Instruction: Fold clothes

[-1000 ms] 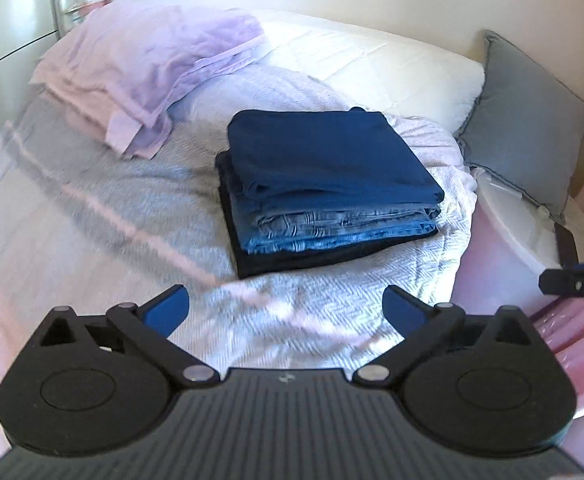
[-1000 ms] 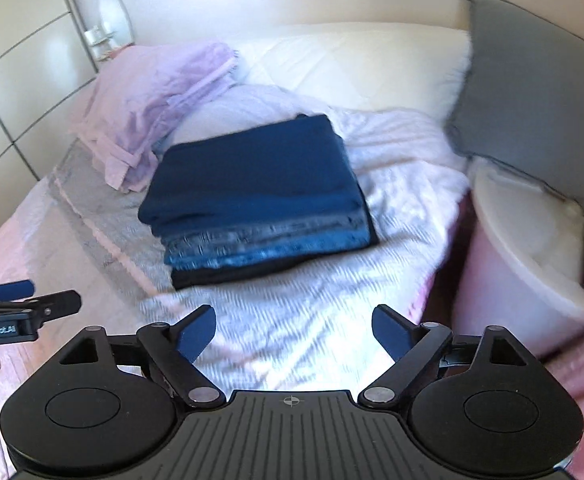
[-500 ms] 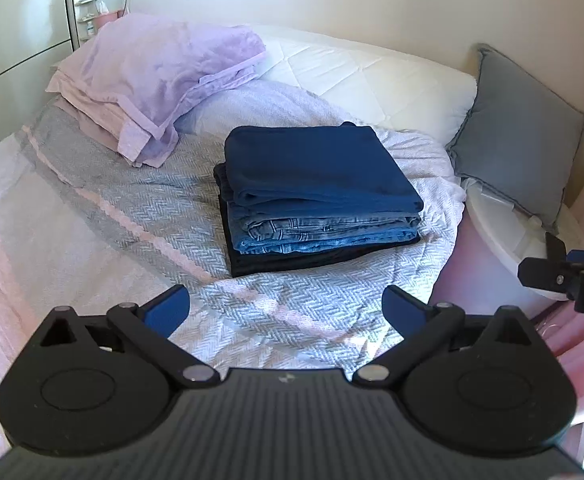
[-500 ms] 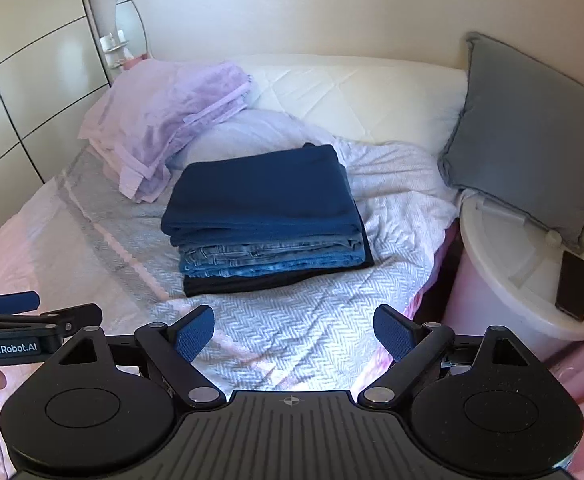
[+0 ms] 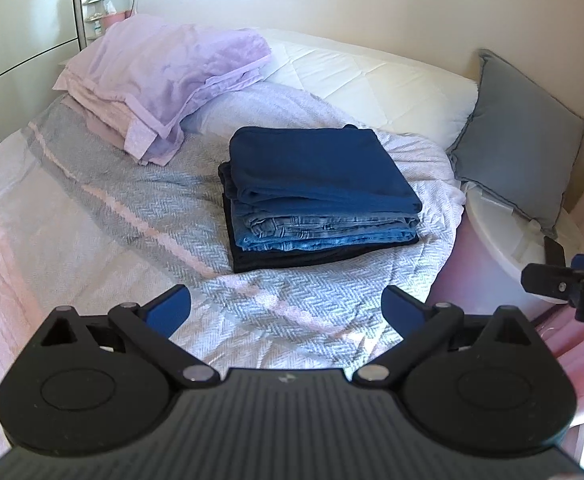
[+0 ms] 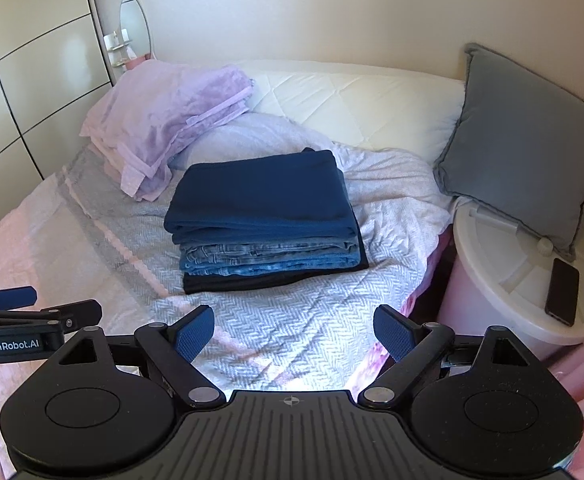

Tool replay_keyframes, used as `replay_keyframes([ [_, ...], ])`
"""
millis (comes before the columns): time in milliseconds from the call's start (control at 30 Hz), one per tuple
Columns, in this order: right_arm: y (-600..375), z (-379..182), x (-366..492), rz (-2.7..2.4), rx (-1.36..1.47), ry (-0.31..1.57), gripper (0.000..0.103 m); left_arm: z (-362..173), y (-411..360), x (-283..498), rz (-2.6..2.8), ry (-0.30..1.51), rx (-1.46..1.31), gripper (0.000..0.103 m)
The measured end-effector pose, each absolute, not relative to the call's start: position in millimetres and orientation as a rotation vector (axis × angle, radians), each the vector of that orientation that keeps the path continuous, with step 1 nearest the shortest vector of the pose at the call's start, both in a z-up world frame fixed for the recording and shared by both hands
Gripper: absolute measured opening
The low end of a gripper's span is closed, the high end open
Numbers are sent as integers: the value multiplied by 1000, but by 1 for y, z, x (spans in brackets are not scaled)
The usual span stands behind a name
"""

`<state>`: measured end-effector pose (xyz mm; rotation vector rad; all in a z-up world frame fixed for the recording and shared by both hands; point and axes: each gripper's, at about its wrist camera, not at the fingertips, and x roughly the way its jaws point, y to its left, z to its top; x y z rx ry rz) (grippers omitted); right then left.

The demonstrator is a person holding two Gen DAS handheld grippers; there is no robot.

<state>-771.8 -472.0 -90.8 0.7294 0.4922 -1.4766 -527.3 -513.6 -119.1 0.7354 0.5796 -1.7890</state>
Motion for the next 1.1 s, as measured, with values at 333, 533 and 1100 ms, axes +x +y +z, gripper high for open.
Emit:
replay_keyframes([
  [333, -464, -94, -757, -1469, 725, 529, 90, -122, -508, -525, -1780, 561, 736, 101],
  [533, -459, -92, -747, -1492, 680, 540, 90, -120, -506, -523, -1784, 550, 722, 101],
  [1100, -453, -93, -735, -1488, 644, 545, 90, -115, -497, -529, -1799, 483, 695, 101],
])
